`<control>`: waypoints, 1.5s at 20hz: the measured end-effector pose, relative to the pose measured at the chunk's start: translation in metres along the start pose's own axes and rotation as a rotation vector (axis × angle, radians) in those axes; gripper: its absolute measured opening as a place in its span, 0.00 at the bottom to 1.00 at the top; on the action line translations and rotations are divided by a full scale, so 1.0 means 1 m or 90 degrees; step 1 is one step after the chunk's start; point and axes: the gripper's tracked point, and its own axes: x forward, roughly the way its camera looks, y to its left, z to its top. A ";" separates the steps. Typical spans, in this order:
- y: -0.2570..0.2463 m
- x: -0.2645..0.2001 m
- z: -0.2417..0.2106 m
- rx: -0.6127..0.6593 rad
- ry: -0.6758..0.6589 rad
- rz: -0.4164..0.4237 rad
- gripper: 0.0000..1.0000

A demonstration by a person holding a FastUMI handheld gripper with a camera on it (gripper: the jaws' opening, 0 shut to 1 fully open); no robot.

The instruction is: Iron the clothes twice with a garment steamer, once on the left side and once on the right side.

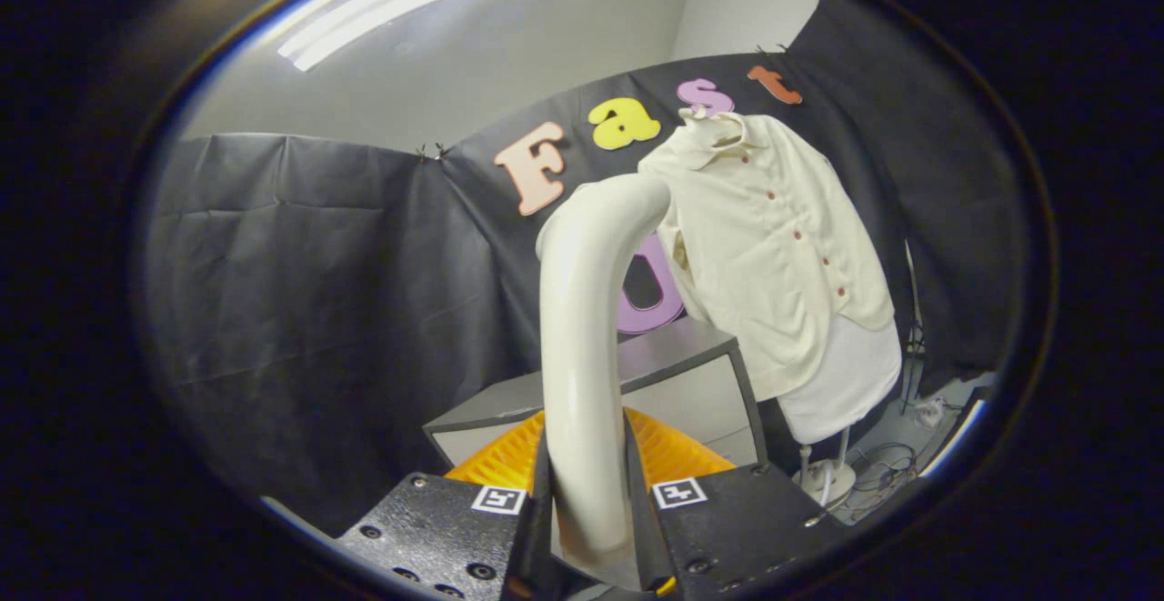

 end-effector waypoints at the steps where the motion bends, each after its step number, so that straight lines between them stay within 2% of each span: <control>1: 0.010 -0.002 -0.001 -0.008 -0.004 -0.001 0.36; 7: 0.086 -0.010 -0.003 -0.132 -0.035 0.005 0.36; 11: 0.134 -0.010 -0.006 -0.169 -0.057 0.014 0.36; 13: 0.136 -0.009 -0.007 -0.201 -0.062 0.001 0.36; 17: 0.139 0.003 -0.010 -0.150 -0.052 -0.011 0.36; 21: 0.134 0.013 -0.007 -0.171 -0.065 -0.036 0.36; 30: 0.135 0.016 -0.010 -0.167 -0.056 -0.044 0.36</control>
